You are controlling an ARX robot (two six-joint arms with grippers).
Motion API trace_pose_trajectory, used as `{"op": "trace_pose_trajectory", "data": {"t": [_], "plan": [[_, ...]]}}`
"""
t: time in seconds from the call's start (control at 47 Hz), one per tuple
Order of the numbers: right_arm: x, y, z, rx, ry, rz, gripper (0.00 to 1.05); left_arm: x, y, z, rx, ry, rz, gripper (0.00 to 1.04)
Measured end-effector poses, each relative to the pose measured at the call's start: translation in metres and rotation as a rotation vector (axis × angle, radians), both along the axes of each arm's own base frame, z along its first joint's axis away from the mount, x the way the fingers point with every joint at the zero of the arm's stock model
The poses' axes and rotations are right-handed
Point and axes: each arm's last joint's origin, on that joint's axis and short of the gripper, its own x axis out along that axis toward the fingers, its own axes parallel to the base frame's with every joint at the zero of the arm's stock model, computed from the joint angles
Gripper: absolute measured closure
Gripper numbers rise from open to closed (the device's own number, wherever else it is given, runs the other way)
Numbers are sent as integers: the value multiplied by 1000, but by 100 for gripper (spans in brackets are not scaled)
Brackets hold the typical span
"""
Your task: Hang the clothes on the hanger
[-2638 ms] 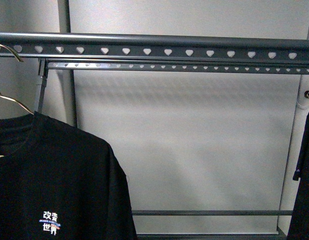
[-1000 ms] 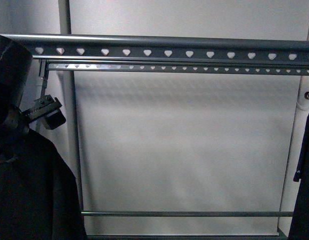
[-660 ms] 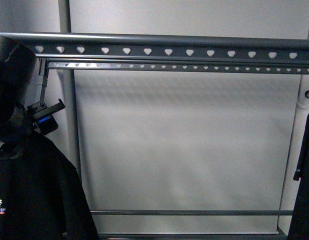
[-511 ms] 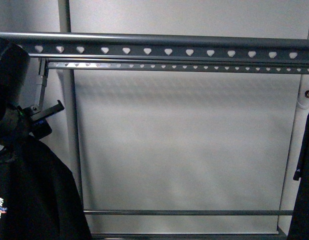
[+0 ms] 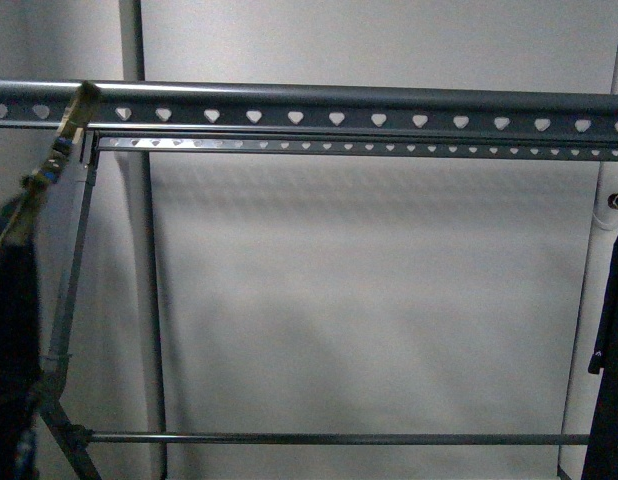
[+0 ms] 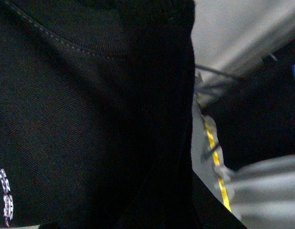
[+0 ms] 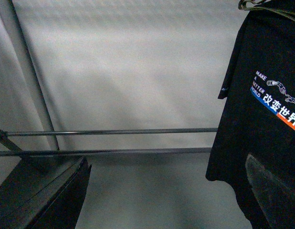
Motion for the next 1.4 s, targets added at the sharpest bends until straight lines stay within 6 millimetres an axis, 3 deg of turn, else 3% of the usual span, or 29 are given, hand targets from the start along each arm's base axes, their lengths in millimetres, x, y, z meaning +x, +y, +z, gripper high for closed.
{"op": "trace_pose_trajectory", "data": {"t": [0.128,0.234,0.404,0.532,0.596,0.894,1.043,1.17,1.277,1.404], "plan": [[0,0,0,0,0,0,7,-23,7,8,66,-40,-196,101],[0,0,0,0,0,0,7,-26,11,17,166,-65,-363,101],[0,0,0,0,0,0,7,3,15,35,409,-154,-628,101],[0,0,0,0,0,0,7,30,10,48,681,-443,-960,101],[0,0,0,0,0,0,7,36,2,57,732,-555,-1043,101],[0,0,0,0,0,0,7,47,-37,92,844,-929,-1140,101],[0,0,0,0,0,0,7,47,-38,93,855,-936,-1134,101],[3,-6,5,193,122,218,7,47,-37,93,856,-936,-1133,101],[11,-26,31,260,99,324,7,47,-38,93,856,-935,-1133,101],[34,-40,75,-59,-46,393,7,47,-37,92,858,-929,-1131,101]]}}
